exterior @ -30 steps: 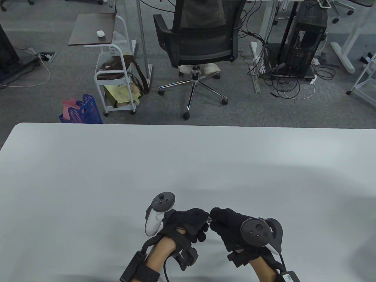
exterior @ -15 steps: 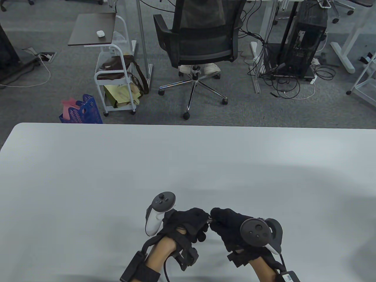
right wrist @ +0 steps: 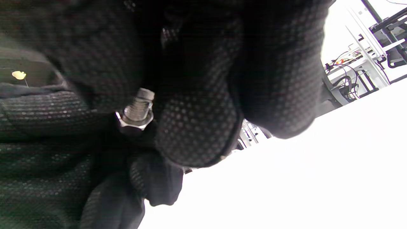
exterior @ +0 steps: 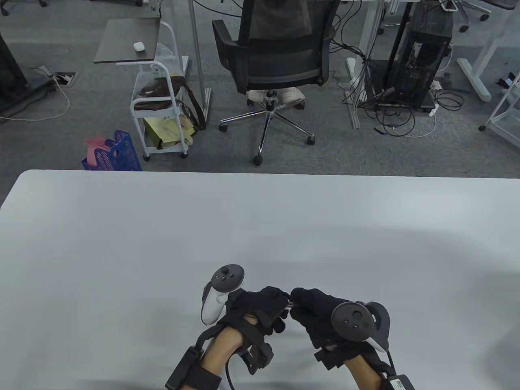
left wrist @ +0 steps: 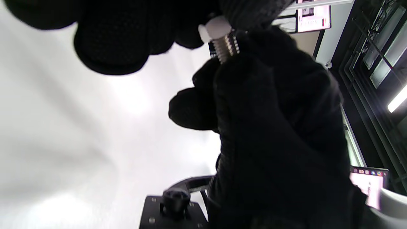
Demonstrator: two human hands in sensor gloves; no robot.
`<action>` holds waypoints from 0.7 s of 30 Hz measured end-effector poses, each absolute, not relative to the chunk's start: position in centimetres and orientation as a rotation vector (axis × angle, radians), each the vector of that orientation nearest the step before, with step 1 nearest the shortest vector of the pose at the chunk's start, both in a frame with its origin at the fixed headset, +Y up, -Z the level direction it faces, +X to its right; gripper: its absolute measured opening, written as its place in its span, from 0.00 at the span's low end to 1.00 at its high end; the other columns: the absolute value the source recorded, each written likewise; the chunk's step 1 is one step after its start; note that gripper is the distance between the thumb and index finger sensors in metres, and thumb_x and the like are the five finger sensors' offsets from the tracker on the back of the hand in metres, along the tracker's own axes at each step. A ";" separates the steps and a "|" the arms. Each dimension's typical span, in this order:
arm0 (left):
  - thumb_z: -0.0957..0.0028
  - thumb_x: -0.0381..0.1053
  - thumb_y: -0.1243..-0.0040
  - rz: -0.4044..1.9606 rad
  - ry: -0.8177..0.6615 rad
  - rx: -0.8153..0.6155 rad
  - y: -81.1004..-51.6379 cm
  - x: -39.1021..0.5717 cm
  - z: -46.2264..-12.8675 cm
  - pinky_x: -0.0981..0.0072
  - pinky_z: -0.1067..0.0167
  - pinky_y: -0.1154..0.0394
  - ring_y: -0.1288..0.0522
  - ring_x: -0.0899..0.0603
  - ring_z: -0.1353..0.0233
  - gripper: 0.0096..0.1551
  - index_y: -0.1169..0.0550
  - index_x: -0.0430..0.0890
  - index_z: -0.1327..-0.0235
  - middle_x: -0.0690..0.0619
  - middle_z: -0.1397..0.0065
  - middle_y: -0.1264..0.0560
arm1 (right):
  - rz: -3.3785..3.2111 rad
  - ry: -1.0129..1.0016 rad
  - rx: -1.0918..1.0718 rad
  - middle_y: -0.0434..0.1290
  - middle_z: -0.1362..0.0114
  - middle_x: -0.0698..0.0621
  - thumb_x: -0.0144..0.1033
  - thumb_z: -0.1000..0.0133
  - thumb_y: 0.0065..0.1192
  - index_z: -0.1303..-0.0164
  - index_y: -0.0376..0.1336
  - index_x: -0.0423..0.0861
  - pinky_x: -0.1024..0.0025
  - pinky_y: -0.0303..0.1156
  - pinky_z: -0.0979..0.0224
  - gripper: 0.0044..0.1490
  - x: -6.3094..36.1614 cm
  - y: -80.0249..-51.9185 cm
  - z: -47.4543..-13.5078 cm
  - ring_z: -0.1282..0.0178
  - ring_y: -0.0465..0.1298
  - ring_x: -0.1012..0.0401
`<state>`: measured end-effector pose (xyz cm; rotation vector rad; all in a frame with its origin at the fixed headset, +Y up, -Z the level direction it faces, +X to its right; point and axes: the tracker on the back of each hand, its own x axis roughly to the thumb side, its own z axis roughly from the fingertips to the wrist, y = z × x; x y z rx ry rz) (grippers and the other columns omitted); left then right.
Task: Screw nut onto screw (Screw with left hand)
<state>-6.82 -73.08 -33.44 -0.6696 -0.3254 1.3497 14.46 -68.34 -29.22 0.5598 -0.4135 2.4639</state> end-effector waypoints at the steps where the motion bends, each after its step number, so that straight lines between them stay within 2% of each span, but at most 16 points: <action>1: 0.51 0.50 0.47 1.356 -0.325 -0.667 -73.1 -6.8 -33.4 0.40 0.53 0.28 0.22 0.30 0.51 0.32 0.31 0.35 0.36 0.30 0.37 0.30 | 2.461 -0.415 0.557 0.86 0.51 0.53 0.46 0.61 0.79 0.51 0.74 0.51 0.63 0.91 0.55 0.28 14.5 -68.3 -29.2 0.67 0.93 0.65; 4: 0.51 0.55 0.48 1.367 -0.289 -0.625 -73.2 -7.1 -33.4 0.39 0.54 0.28 0.22 0.29 0.51 0.39 0.32 0.34 0.32 0.28 0.37 0.29 | 2.440 -0.406 0.549 0.86 0.51 0.53 0.46 0.61 0.79 0.51 0.74 0.51 0.63 0.91 0.55 0.28 14.5 -68.4 -29.2 0.67 0.93 0.65; 8: 0.52 0.55 0.46 1.350 -0.282 -0.639 -73.2 -7.1 -33.3 0.38 0.57 0.27 0.20 0.28 0.55 0.35 0.23 0.32 0.42 0.27 0.42 0.24 | 2.459 -0.416 0.556 0.86 0.51 0.53 0.46 0.61 0.78 0.51 0.74 0.51 0.63 0.91 0.55 0.28 14.5 -68.4 -29.2 0.67 0.93 0.65; 13: 0.51 0.50 0.47 1.348 -0.327 -0.692 -73.0 -6.8 -33.3 0.40 0.54 0.28 0.22 0.30 0.51 0.32 0.30 0.34 0.36 0.30 0.37 0.29 | 2.464 -0.415 0.558 0.86 0.51 0.53 0.46 0.61 0.78 0.51 0.74 0.51 0.63 0.91 0.55 0.28 14.5 -68.4 -29.2 0.67 0.93 0.64; 16: 0.51 0.55 0.48 1.370 -0.316 -0.670 -73.2 -6.8 -33.2 0.40 0.53 0.28 0.22 0.29 0.50 0.39 0.33 0.34 0.31 0.28 0.36 0.30 | 2.455 -0.411 0.555 0.86 0.51 0.53 0.46 0.61 0.78 0.51 0.74 0.52 0.63 0.91 0.55 0.28 14.5 -68.4 -29.3 0.67 0.93 0.65; 21: 0.52 0.55 0.47 1.348 -0.282 -0.643 -73.3 -6.9 -33.3 0.38 0.56 0.27 0.20 0.28 0.54 0.35 0.24 0.32 0.41 0.27 0.41 0.25 | 2.461 -0.410 0.561 0.86 0.51 0.53 0.46 0.61 0.78 0.51 0.74 0.51 0.63 0.91 0.54 0.28 14.4 -68.5 -29.2 0.66 0.93 0.65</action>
